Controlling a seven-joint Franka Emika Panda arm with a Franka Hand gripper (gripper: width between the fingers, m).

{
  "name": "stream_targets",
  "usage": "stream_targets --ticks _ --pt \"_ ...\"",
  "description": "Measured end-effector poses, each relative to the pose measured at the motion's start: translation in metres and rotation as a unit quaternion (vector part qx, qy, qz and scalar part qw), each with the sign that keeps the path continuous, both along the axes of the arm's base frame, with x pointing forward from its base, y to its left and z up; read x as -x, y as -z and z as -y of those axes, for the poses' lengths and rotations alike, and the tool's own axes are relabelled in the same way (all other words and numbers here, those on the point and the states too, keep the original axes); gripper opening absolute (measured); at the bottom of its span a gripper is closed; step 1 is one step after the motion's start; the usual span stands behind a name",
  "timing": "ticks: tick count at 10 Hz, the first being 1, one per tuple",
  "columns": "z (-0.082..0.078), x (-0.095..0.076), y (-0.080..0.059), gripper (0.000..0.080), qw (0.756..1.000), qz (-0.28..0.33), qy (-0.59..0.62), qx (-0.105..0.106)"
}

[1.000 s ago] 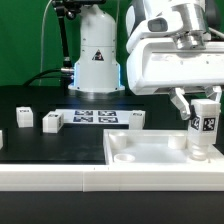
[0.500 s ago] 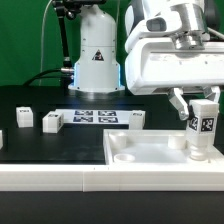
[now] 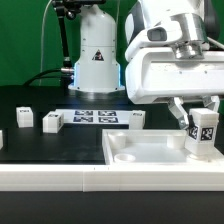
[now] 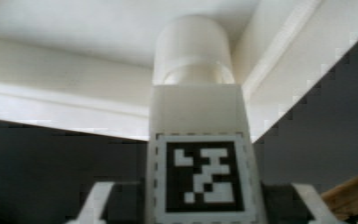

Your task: Assemble one leg

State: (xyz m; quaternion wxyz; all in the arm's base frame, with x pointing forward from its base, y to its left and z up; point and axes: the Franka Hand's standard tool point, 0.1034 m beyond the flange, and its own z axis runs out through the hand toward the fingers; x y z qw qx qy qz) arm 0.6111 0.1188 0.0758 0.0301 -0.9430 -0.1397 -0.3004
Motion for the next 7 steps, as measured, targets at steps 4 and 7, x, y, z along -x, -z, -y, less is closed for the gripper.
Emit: stream_targets --ticks 4,7 --pt "0.0001 0.0016 0.0031 0.0532 1.0 -0.011 -0.001 0.002" --pt "0.0001 0.0019 0.0035 0.0643 1.0 -0.011 -0.001 0.002"
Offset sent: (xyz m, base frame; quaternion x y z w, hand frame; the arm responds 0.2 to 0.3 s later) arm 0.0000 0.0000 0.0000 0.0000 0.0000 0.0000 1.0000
